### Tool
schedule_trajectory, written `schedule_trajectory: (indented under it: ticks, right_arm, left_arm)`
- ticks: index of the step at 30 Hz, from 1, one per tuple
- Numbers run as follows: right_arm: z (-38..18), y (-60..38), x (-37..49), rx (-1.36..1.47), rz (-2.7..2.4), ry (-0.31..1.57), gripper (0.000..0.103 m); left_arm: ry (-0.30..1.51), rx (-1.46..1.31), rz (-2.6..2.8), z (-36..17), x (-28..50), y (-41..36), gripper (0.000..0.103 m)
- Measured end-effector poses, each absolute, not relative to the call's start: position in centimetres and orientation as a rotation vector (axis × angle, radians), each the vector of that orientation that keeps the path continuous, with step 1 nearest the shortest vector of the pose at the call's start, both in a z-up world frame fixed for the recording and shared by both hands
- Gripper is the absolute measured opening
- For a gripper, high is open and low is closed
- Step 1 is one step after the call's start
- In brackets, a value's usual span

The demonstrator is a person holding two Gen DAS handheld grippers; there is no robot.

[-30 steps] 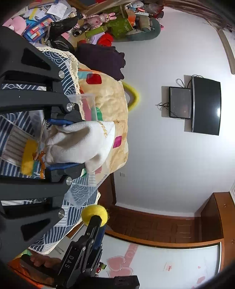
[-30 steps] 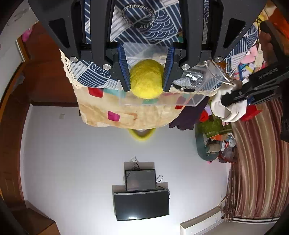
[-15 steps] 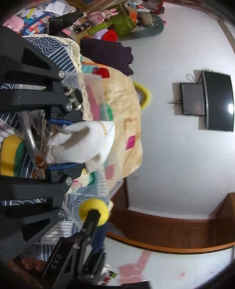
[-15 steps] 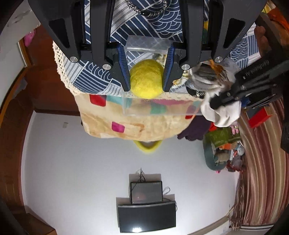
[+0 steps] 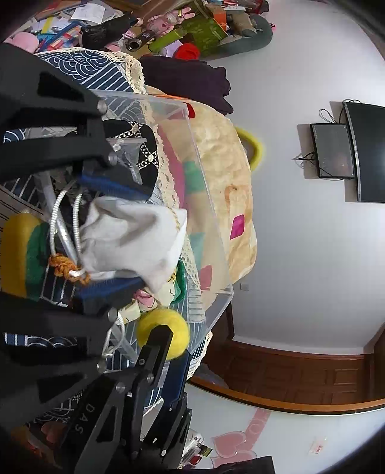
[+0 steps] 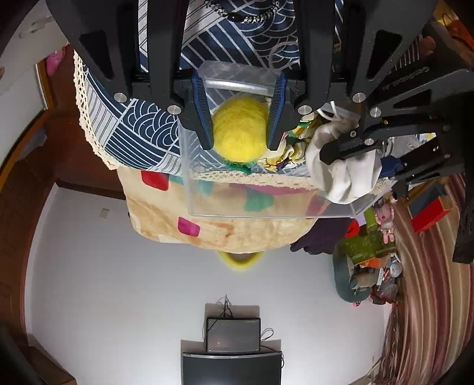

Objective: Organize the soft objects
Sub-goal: 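Carry the tennis ball and white pouch into the clear box and open both tools, then grasp the braided bracelet with the right tool while the left tool grasps the yellow sponge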

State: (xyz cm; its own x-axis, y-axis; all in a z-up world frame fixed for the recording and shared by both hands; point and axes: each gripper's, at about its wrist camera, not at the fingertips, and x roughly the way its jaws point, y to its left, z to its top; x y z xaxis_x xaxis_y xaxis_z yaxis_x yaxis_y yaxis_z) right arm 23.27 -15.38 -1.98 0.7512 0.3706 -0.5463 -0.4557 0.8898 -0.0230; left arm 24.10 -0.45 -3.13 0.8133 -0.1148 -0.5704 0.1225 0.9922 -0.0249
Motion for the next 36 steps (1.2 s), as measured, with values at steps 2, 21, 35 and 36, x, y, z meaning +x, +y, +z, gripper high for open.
schedule_trajectory:
  ticks: [2,21,35,36]
  right_arm:
    - [-1.9,-15.3,23.1,-0.168,0.451,0.560,0.035]
    - [1.4,-17.7,19.7,-0.158,0.457,0.460,0.049]
    - [-1.7,-19.4,17.2,-0.168,0.449,0.514,0.059]
    - [-2.2,-19.4,17.2,-0.170,0.454,0.530,0.059]
  left_arm:
    - [0.608,0.004,-0.133,-2.9,23.7,-0.3,0.056]
    - [0.534,-0.045,-0.125,-0.2,18.1,2.0,0.077]
    - [0.671,-0.075,-0.170,-5.6,14.8,1.6,0.078]
    - [0.685,-0.082,-0.174,-6.1,14.8,1.5,0.078]
